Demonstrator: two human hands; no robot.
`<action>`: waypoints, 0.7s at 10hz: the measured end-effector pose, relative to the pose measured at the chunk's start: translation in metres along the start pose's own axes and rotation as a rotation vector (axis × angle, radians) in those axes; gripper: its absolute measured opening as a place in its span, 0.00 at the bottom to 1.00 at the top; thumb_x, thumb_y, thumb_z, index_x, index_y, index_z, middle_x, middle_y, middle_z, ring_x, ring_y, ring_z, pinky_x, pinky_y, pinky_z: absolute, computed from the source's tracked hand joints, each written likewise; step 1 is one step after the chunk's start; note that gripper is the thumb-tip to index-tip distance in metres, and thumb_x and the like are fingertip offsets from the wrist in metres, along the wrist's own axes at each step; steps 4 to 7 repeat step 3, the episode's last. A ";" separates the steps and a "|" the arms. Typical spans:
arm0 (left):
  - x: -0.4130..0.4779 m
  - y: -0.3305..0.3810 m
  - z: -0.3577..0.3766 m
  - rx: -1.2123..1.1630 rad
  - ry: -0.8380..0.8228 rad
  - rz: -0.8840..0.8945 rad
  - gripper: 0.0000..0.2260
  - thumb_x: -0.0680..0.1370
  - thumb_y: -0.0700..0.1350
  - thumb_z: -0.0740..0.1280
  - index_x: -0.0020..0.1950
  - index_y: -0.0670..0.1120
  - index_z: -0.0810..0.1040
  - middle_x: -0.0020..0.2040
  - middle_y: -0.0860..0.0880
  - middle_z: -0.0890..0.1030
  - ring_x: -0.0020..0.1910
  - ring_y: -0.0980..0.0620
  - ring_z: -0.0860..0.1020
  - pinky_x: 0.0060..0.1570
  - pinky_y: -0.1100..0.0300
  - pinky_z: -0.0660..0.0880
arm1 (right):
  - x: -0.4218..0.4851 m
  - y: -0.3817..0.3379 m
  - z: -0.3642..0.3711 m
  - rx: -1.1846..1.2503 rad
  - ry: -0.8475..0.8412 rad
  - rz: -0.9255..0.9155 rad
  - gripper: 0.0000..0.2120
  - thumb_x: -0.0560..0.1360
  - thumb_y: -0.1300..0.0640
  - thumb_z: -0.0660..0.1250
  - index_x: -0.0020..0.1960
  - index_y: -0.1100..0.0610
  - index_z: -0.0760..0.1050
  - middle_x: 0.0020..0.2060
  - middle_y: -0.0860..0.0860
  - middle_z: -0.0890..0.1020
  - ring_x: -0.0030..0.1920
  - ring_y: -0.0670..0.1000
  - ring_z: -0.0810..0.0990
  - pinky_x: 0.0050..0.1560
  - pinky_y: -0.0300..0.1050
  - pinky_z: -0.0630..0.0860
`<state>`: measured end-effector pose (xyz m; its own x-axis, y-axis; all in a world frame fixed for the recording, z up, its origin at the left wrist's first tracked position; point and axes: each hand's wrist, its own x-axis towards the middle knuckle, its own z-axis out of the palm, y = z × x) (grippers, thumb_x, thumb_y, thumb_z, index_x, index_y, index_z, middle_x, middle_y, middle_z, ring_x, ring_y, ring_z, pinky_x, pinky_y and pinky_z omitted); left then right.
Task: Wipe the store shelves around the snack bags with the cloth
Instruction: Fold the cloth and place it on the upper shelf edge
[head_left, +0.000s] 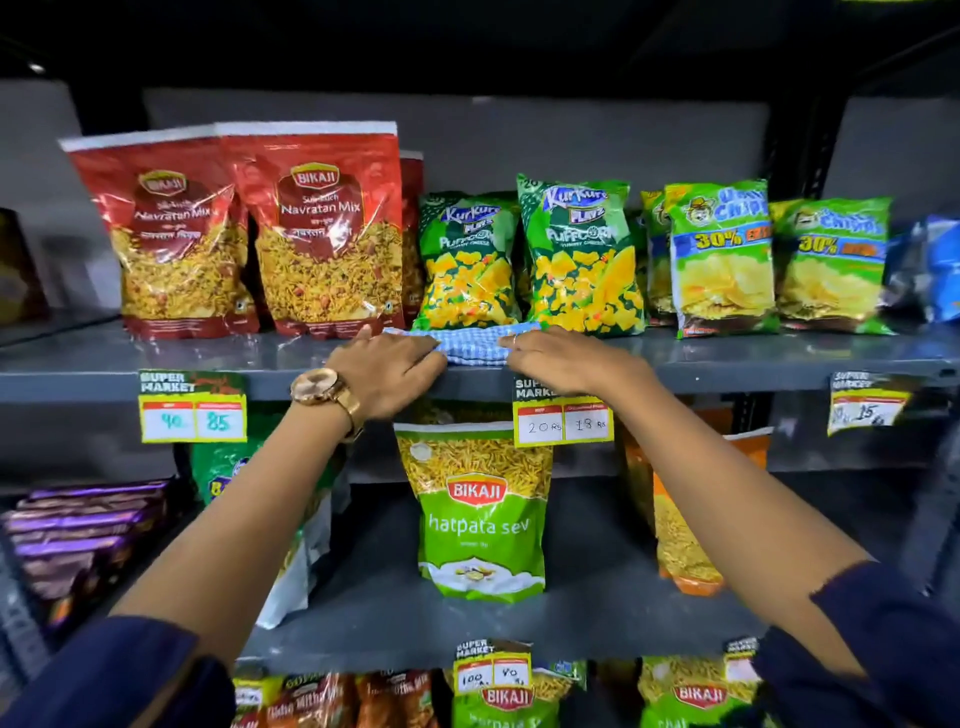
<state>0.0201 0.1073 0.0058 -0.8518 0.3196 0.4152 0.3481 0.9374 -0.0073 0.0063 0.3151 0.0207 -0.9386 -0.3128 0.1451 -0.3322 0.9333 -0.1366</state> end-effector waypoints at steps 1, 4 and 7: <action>0.001 -0.001 -0.001 -0.008 -0.069 -0.011 0.30 0.76 0.65 0.41 0.64 0.50 0.71 0.65 0.43 0.74 0.64 0.42 0.70 0.68 0.44 0.58 | -0.008 0.001 0.004 -0.202 0.145 -0.040 0.32 0.76 0.36 0.47 0.68 0.57 0.64 0.71 0.57 0.66 0.71 0.58 0.62 0.72 0.63 0.53; 0.005 0.004 -0.002 -0.042 -0.106 0.009 0.40 0.71 0.70 0.36 0.77 0.50 0.49 0.78 0.47 0.53 0.76 0.49 0.49 0.74 0.47 0.40 | -0.020 0.003 0.000 -0.121 0.247 -0.054 0.34 0.75 0.35 0.44 0.68 0.57 0.65 0.70 0.58 0.68 0.71 0.58 0.64 0.72 0.62 0.56; 0.005 0.004 -0.002 -0.042 -0.106 0.009 0.40 0.71 0.70 0.36 0.77 0.50 0.49 0.78 0.47 0.53 0.76 0.49 0.49 0.74 0.47 0.40 | -0.020 0.003 0.000 -0.121 0.247 -0.054 0.34 0.75 0.35 0.44 0.68 0.57 0.65 0.70 0.58 0.68 0.71 0.58 0.64 0.72 0.62 0.56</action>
